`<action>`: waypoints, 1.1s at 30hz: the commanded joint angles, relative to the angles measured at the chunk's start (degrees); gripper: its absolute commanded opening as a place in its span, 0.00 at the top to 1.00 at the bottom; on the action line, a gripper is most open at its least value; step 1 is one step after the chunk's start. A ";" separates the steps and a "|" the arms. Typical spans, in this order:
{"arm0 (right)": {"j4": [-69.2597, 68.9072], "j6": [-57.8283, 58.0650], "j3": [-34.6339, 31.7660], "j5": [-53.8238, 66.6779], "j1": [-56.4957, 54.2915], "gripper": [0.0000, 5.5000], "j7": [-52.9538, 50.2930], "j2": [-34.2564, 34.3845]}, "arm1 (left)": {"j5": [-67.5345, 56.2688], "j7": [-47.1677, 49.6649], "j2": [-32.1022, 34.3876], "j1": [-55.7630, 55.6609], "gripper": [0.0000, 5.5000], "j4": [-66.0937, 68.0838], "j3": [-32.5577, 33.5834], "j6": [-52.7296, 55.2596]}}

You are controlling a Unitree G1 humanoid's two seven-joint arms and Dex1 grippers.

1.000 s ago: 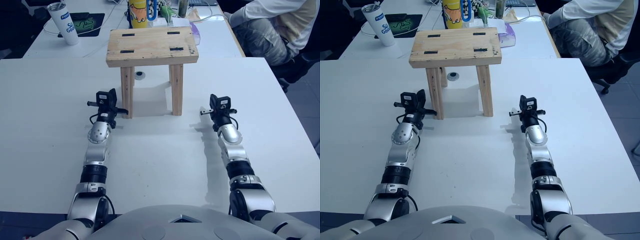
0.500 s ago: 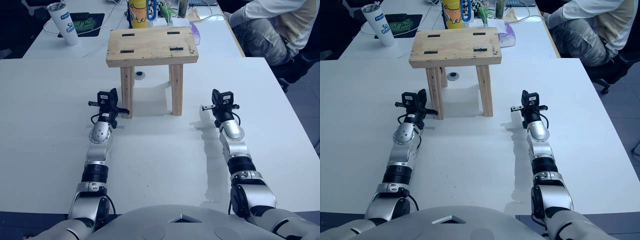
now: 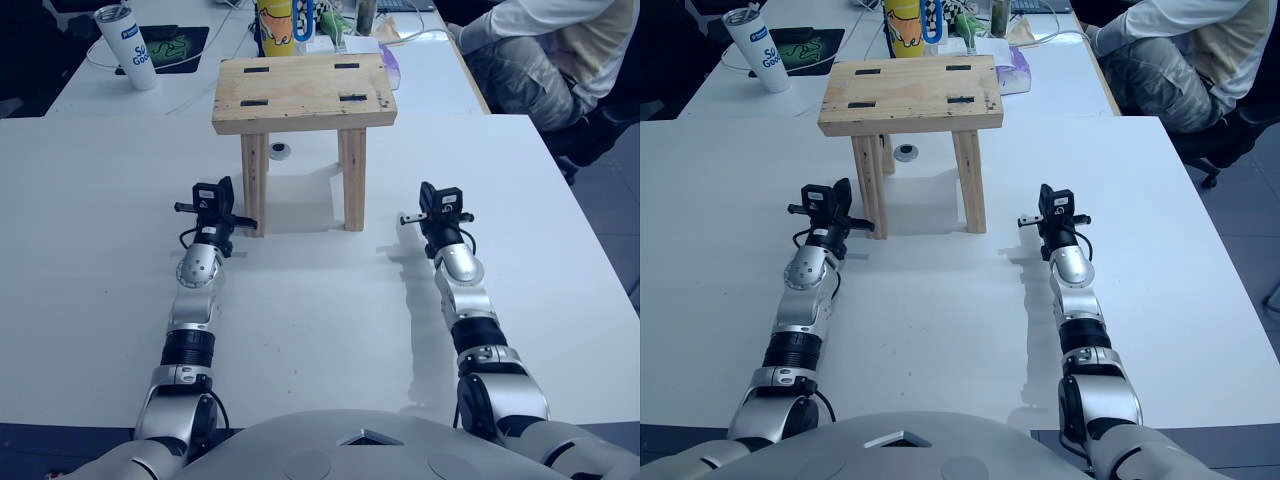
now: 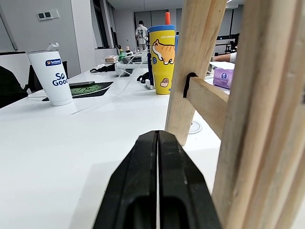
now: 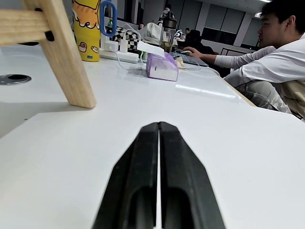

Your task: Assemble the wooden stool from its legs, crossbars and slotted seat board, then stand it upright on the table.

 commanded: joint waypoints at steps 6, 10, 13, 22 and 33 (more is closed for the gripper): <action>-3.34 0.36 0.04 -0.06 3.33 1.00 -2.00 1.65 | -0.40 -1.71 1.71 1.20 1.00 -2.39 0.10 1.89; -4.66 0.36 -0.07 -0.20 4.75 1.00 -3.38 2.49 | -0.57 -3.34 3.15 2.26 1.00 -3.52 0.30 2.53; -6.43 0.32 0.37 -0.49 6.71 1.00 -4.47 3.62 | -1.16 -4.39 3.81 2.60 1.00 -4.56 0.75 3.10; -12.72 0.26 2.32 -2.63 12.74 1.00 -9.05 8.10 | -3.31 -9.25 6.66 3.17 1.00 -6.32 1.33 3.89; -14.77 1.55 2.40 -3.68 13.57 1.00 -12.39 10.19 | -4.71 -11.50 7.96 5.69 1.00 -6.06 2.17 3.99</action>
